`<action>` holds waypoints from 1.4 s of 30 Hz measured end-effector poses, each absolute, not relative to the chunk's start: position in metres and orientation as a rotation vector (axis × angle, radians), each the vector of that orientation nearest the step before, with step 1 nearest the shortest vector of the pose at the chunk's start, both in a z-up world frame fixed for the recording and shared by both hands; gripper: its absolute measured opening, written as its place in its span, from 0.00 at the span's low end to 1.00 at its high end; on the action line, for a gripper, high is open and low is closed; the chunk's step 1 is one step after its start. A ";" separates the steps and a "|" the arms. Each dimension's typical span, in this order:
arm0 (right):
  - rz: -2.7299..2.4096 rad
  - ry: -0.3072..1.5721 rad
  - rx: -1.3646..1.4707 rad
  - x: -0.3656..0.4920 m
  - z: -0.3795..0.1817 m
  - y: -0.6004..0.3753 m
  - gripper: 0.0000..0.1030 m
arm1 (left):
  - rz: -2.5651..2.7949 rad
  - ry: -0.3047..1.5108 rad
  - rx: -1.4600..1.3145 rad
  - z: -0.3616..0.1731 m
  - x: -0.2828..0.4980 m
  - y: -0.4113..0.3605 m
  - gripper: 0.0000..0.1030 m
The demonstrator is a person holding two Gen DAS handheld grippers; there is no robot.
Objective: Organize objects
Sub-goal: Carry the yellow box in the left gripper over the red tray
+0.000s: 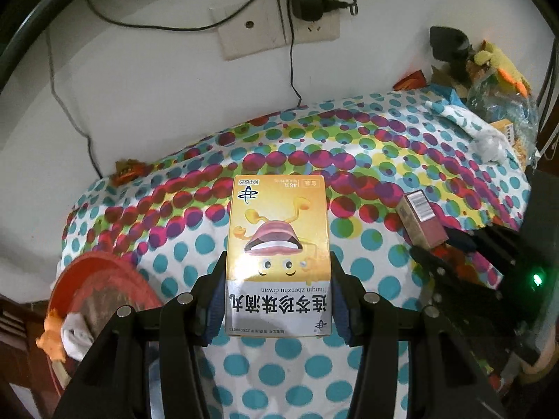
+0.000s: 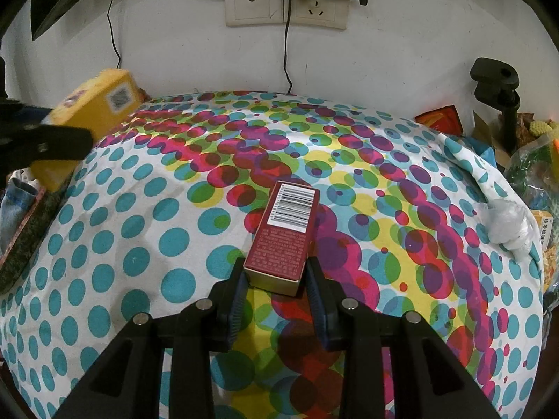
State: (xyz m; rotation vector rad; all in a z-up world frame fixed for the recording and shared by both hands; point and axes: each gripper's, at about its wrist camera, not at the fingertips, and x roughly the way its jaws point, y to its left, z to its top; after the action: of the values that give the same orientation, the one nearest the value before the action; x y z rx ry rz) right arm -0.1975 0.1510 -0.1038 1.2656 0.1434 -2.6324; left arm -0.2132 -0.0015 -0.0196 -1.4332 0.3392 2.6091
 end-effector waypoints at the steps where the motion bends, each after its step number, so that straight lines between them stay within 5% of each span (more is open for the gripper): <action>1: -2.633 0.146 1.266 -0.197 -0.104 0.151 0.32 | 2.615 0.332 -1.433 -0.018 -0.209 -0.004 0.46; 42: -2.642 0.163 1.266 -0.197 -0.103 0.148 0.33 | 2.939 -0.137 -1.711 -0.042 -0.127 -0.249 0.46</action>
State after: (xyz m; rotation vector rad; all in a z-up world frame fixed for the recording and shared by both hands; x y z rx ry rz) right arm -0.1970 0.1484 -0.1034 1.2663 0.1634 -2.6416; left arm -0.1267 -0.2491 -0.0418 -1.7106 -0.1366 2.9386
